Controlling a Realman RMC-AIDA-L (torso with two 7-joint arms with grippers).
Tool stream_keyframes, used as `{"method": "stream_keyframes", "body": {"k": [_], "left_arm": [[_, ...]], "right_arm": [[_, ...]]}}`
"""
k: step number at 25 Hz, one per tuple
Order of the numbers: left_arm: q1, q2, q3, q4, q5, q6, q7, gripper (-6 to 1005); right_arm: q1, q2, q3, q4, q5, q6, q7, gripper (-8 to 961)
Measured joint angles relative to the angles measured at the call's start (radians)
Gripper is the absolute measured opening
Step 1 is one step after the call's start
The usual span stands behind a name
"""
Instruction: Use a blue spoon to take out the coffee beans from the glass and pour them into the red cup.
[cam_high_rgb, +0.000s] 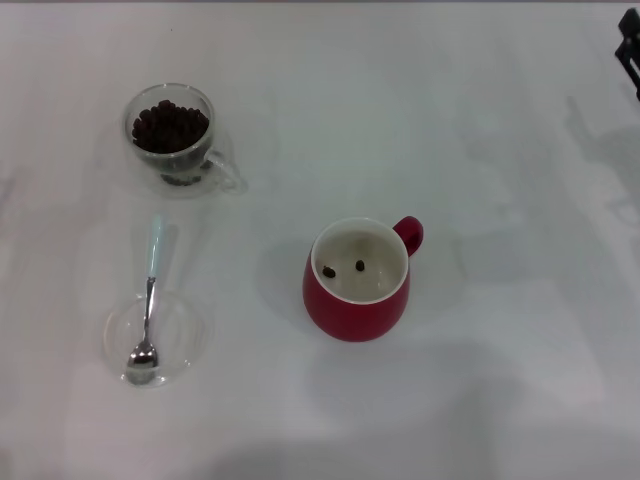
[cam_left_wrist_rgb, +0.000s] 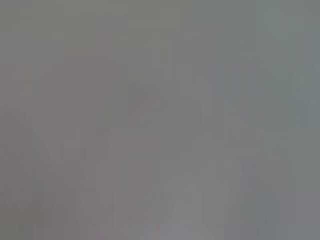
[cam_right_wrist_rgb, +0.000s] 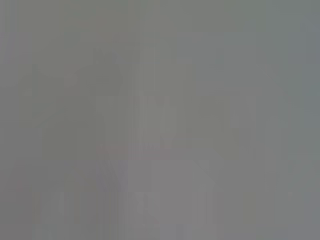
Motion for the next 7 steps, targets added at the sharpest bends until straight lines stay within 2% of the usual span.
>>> {"method": "stream_keyframes", "body": {"k": [7], "left_arm": [[-0.049, 0.001, 0.0, 0.019, -0.062, -0.084, 0.0, 893]], "right_arm": [[0.012, 0.0, 0.016, -0.032, 0.04, 0.028, -0.008, 784]]}}
